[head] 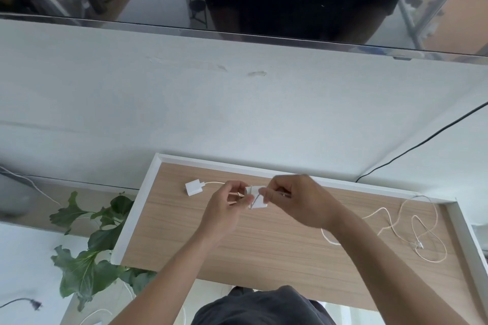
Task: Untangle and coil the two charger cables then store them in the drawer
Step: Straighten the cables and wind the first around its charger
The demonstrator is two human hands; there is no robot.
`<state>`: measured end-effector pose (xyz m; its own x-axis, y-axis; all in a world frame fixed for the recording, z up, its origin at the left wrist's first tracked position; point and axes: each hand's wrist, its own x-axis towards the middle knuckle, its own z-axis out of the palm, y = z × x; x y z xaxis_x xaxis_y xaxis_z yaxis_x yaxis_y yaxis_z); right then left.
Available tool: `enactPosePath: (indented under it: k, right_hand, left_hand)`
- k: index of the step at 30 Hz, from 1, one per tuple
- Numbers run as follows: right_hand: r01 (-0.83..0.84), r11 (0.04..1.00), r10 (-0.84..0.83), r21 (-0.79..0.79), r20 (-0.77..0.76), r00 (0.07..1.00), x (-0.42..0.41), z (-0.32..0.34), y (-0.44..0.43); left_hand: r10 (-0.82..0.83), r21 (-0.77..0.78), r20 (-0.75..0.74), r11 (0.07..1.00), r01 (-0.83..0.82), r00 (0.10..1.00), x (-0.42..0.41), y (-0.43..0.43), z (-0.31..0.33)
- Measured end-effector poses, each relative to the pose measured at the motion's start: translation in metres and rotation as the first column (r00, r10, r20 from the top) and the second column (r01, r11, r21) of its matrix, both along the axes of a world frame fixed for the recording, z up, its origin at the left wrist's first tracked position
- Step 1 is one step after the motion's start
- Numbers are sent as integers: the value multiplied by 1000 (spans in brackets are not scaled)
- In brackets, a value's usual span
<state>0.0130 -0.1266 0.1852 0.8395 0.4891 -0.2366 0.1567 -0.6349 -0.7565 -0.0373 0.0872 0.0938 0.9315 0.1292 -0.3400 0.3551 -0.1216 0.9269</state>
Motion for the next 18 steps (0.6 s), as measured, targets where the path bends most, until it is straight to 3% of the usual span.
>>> enactPosePath:
  k: [10, 13, 18]
  right_hand:
    - [183, 976, -173, 117, -95, 980, 29, -7, -13]
    - [222, 965, -198, 137, -166, 966, 25, -29, -11]
    - [235, 971, -222, 52, -181, 958, 5, -69, -10]
  left_hand:
    - [-246, -341, 43, 907, 246, 968, -12, -1, 11]
    - [-201, -459, 67, 864, 209, 977, -10, -5, 13]
    - [-11, -634, -7, 774, 4, 1000, -4, -7, 10]
